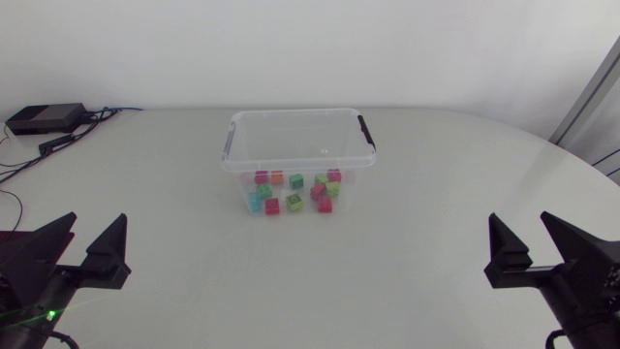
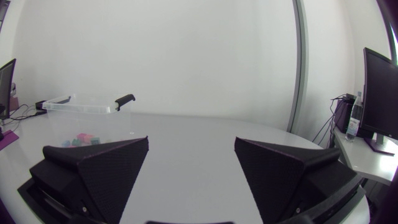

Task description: Pick up the duplo bricks and place them in the container

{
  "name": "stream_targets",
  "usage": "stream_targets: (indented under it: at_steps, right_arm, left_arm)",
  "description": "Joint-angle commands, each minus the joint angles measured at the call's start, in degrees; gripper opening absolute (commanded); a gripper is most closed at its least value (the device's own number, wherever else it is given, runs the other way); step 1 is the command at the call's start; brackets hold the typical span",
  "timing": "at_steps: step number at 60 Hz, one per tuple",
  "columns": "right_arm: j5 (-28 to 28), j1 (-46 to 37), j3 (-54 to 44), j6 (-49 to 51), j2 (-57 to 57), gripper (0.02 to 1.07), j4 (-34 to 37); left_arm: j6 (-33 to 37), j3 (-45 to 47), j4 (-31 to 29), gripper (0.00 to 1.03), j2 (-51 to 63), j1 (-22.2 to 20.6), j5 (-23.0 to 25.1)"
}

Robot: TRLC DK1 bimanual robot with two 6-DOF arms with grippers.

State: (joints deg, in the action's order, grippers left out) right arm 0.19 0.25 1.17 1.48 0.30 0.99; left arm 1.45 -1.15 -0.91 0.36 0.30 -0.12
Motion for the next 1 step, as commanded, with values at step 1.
stream_targets:
  at_steps: [1]
  right_arm:
    - [-0.19, -0.25, -1.17, -1.48, -0.3, 1.02, -0.99]
  left_arm:
    - [-1.45, 1.15, 0.91, 0.98, -0.36, -0.3, 0.12]
